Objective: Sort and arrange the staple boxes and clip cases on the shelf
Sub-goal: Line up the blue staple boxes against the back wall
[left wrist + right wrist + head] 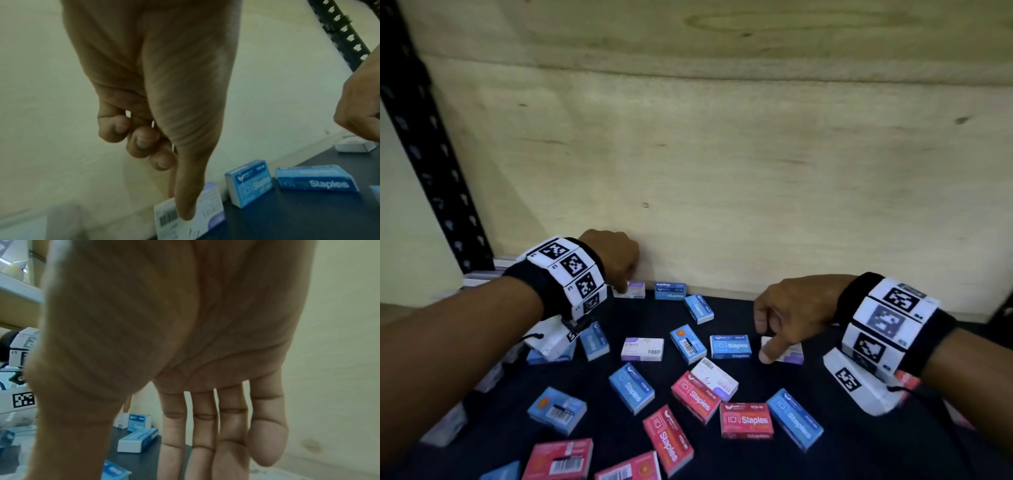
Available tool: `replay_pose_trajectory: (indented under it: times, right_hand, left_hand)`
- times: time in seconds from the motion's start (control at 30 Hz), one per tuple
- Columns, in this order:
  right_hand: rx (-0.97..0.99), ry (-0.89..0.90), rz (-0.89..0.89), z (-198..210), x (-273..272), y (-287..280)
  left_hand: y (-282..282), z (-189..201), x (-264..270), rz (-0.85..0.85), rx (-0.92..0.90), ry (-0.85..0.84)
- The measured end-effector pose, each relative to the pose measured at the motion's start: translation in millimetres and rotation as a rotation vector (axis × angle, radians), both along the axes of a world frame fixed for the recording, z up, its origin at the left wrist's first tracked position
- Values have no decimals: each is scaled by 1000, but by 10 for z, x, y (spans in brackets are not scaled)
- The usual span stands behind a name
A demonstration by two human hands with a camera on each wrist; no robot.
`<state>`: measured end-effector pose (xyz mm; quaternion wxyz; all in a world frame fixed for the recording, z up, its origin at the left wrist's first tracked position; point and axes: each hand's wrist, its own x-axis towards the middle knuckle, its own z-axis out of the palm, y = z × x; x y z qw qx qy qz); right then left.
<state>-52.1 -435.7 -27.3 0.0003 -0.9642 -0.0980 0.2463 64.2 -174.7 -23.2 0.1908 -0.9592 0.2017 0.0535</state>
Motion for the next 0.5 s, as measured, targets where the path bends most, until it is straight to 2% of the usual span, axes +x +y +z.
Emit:
replay_pose_trajectory:
  times: [0.17,0.33,0.5]
  right_hand:
    - [-42,20,-24,-56,-45,-46]
    - [-25,22,-33,-55,-85,-111]
    - [-46,-91,-84,10,-125,-389]
  left_hand:
    - [-10,-50,3,-28,42,-24]
    - [-22,285,-143,-65,45,-65]
    - [-431,457,-391,-247,-67,154]
